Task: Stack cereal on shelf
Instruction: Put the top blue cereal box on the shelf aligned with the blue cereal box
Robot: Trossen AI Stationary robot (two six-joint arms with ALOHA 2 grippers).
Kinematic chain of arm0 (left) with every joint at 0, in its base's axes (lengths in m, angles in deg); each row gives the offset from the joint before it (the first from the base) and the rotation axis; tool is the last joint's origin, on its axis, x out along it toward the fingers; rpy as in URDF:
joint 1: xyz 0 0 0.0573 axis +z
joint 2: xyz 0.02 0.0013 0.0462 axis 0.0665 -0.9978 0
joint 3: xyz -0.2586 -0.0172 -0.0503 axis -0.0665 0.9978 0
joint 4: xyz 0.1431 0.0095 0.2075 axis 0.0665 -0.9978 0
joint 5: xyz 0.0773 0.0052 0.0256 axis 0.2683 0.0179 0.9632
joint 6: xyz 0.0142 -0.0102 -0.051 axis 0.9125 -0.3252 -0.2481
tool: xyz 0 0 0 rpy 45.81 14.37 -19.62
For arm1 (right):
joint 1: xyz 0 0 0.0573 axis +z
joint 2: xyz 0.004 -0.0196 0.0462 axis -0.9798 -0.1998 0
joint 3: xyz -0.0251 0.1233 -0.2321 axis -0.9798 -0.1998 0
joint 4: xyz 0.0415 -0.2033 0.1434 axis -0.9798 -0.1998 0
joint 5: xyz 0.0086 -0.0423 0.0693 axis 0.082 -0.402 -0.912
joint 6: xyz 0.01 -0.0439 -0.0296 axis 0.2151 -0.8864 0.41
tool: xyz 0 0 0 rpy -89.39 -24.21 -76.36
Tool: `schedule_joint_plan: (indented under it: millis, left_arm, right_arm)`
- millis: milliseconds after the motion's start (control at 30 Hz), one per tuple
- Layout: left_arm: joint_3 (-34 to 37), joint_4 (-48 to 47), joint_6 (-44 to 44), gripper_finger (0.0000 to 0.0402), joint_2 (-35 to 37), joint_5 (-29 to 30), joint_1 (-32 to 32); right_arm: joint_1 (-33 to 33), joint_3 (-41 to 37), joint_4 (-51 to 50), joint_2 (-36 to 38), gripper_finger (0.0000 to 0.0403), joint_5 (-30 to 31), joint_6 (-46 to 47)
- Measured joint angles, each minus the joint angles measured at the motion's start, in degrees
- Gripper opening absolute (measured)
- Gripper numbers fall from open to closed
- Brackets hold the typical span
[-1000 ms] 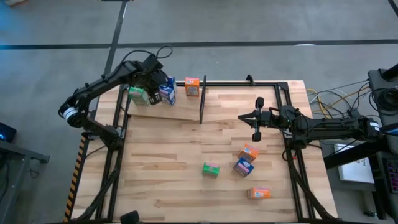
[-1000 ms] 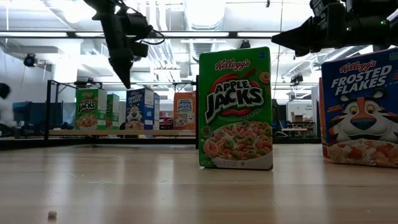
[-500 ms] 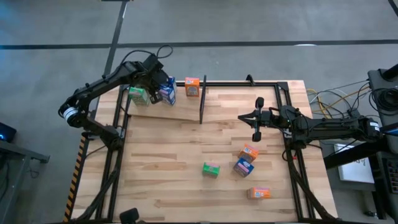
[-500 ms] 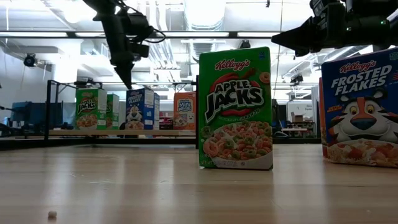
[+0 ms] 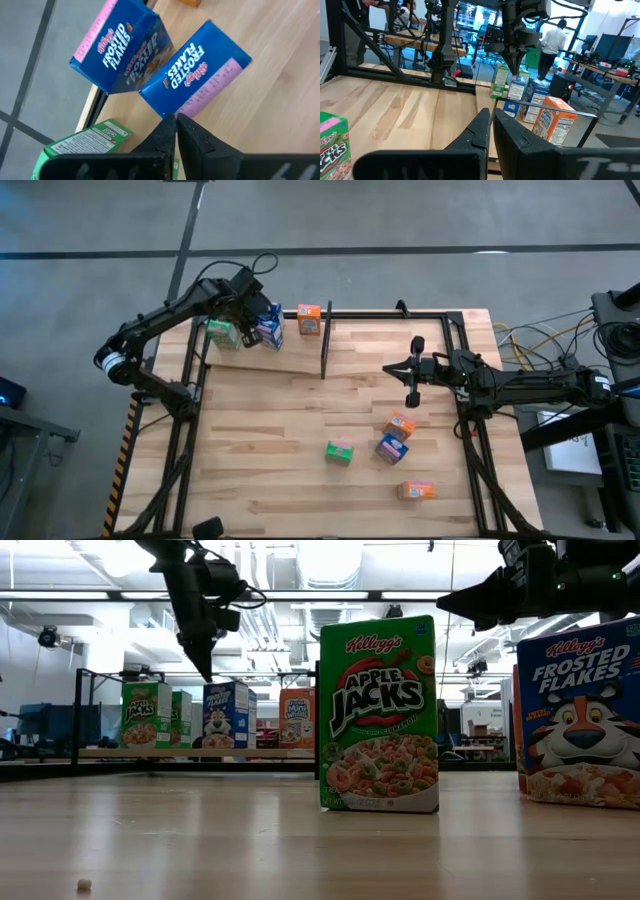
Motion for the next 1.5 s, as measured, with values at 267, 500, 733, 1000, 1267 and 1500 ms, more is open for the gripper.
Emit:
schedule_joint_plan:
  millis: [267,500,733,1000,1267,1500]
  left_arm:
    - [-2.7,-1.9,-2.1,0.0,0.1,-0.3,-0.4]
    - [-2.8,1.6,-0.5,0.0,-0.4,-0.3,-0.4]
    - [-2.7,1.6,-0.4,0.0,-2.3,-0.3,-0.4]
    - [-2.7,-0.6,-3.2,0.0,-2.5,-0.2,-0.4]
    - [-2.7,-1.5,-6.7,0.0,-2.5,-0.2,-0.5]
    - [-3.6,-1.8,-12.1,0.0,-2.5,-0.3,-0.5]
  right_arm:
    - [0.0,0.0,0.0,0.0,0.0012,0.0,0.0]
    - [0.0,0.0,0.0,0.0,0.0012,0.0,0.0]
    - [0.0,0.0,0.0,0.0,0.0012,0.0,0.0]
    - [0.0,0.0,0.0,0.0,0.0012,0.0,0.0]
    - [0.0,0.0,0.0,0.0,0.0012,0.0,0.0]
    - [0.0,0.0,0.0,0.0,0.0012,0.0,0.0]
